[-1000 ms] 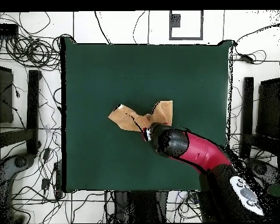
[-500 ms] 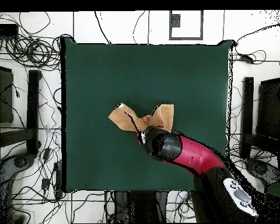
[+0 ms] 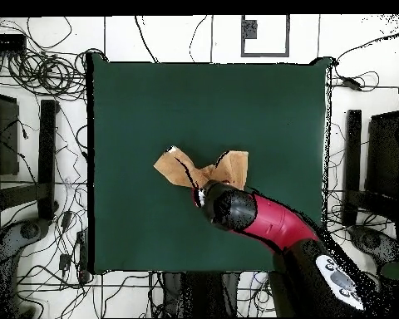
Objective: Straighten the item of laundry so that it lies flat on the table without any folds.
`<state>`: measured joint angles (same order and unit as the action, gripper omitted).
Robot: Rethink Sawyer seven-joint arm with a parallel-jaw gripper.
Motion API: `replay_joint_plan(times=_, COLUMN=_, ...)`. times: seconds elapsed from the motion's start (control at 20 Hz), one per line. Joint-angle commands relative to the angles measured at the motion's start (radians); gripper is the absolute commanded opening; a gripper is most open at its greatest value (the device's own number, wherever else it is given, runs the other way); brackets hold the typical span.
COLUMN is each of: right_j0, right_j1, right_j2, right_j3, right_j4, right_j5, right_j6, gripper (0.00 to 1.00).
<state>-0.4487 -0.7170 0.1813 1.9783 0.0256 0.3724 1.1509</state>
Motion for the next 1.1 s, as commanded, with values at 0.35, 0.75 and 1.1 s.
replay_joint_plan(times=0.35, right_j0=-0.014, right_j1=-0.097, right_j2=0.113, right_j3=0.245, right_j4=0.072, right_j5=-0.088, right_j6=0.267, gripper=0.0)
replay_joint_plan(times=0.75, right_j0=-0.099, right_j1=-0.238, right_j2=0.17, right_j3=0.409, right_j4=0.083, right_j5=-0.118, right_j6=0.25, gripper=0.0)
replay_joint_plan(times=1.1, right_j0=-0.081, right_j1=-0.239, right_j2=0.142, right_j3=0.391, right_j4=0.09, right_j5=-0.102, right_j6=0.245, gripper=0.0)
